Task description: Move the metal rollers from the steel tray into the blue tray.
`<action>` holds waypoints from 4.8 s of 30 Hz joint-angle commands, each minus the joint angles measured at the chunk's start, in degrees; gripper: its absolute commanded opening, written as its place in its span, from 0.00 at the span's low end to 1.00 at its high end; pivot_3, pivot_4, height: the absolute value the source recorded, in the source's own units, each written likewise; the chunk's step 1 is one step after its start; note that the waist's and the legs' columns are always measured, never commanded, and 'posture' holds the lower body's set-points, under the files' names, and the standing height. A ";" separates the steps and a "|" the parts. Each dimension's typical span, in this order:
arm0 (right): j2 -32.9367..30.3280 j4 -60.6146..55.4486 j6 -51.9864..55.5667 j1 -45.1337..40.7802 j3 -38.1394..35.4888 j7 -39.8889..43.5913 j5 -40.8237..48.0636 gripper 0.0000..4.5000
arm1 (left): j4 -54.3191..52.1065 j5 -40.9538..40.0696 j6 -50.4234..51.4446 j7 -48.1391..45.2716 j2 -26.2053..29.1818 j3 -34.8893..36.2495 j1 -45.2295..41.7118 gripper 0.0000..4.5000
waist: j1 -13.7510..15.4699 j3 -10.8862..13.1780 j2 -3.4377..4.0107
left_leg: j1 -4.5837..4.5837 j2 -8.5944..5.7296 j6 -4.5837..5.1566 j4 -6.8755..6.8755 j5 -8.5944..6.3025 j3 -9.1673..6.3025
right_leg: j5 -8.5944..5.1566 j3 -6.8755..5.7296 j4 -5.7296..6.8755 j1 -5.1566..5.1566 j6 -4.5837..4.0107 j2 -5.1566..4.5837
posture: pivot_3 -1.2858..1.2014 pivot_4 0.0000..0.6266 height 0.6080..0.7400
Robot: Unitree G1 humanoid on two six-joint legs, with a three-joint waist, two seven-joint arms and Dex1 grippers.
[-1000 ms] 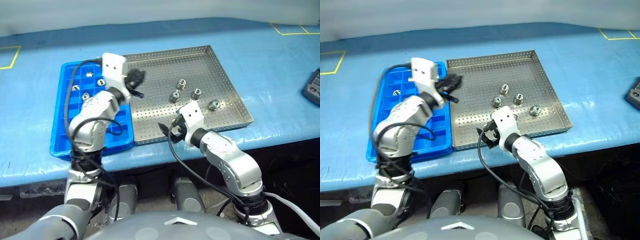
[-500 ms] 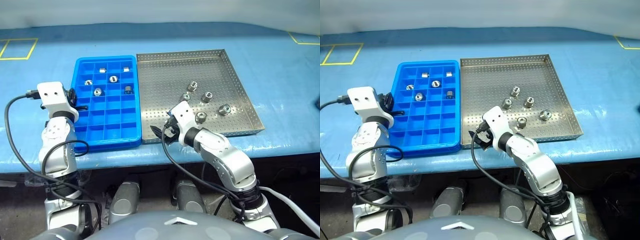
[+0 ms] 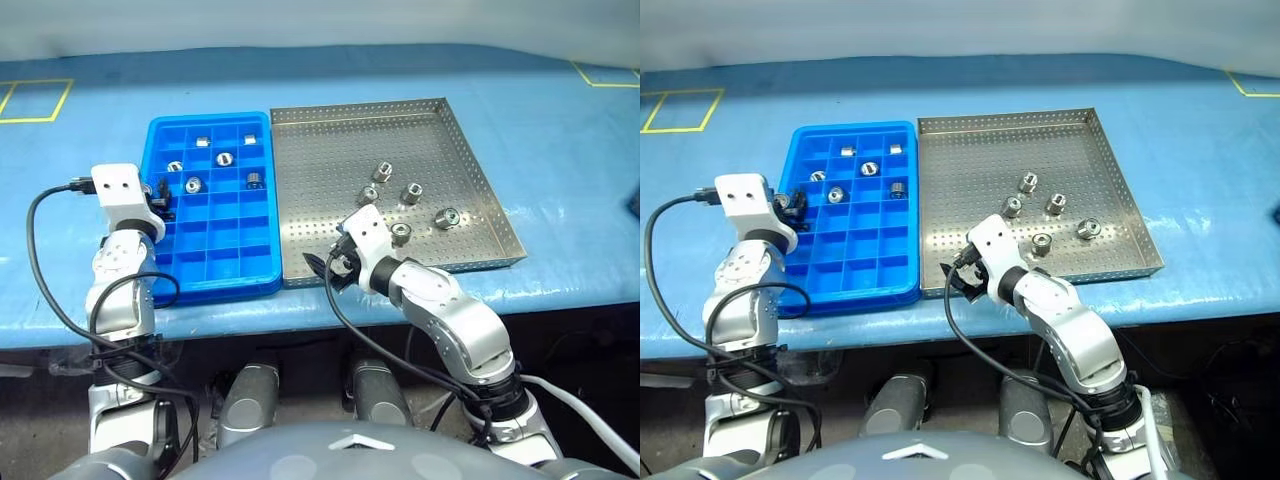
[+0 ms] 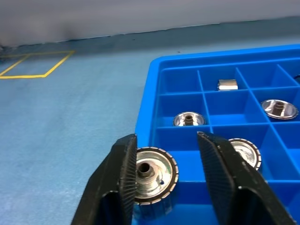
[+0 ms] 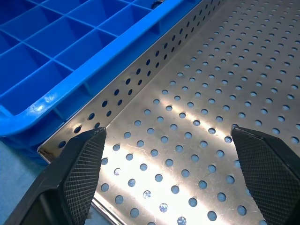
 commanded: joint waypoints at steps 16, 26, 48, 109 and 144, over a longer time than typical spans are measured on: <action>0.46 -2.41 -1.01 0.68 -0.24 -0.99 0.18 1.00 | -12.25 -10.55 8.64 -5.34 -3.67 -4.71 -7.54 0.99 | -0.72 0.06 -0.09 | -0.08 0.01 0.00 0.00 0.00 -0.02 | -0.01 -0.05 -0.05 -0.01 0.00 0.01 | 0.53 0.24 1.00; 0.91 -3.63 -3.43 2.24 -1.92 -3.45 -1.54 1.00 | 9.53 -5.14 2.61 -13.90 -8.52 -22.06 -19.31 0.99 | -1.99 0.06 -0.09 | -0.10 -0.01 0.02 -0.07 -0.01 0.02 | 0.16 -0.02 -0.17 -0.03 0.28 0.02 | 0.49 0.24 1.00; 2.71 -6.17 -9.27 9.29 -4.54 -9.60 -7.05 1.00 | 51.39 7.25 -17.77 -16.45 -18.03 -28.57 -32.87 0.99 | -6.39 0.05 -0.07 | -0.24 0.00 0.27 -0.06 -0.15 0.25 | 0.39 0.13 -0.68 0.01 0.66 0.01 | 0.43 0.24 1.00; 3.93 -0.82 -11.04 2.15 -0.72 -2.23 -7.14 1.00 | -20.05 -2.91 4.02 -8.62 -6.76 -13.93 5.42 0.99 | -1.04 -0.01 0.04 | -0.09 0.02 0.28 0.07 -0.16 0.35 | 0.21 0.25 -0.61 0.10 0.25 0.02 | 0.51 0.24 1.00; 2.71 -12.79 -8.80 16.89 -9.59 -11.16 -9.61 1.00 | 32.42 7.17 -9.40 -22.12 -16.98 -34.90 -20.47 0.71 | -14.27 -0.13 0.24 | -0.11 0.02 0.45 0.12 -0.22 0.58 | 0.45 0.45 -0.65 0.09 0.74 0.00 | 0.39 0.24 1.00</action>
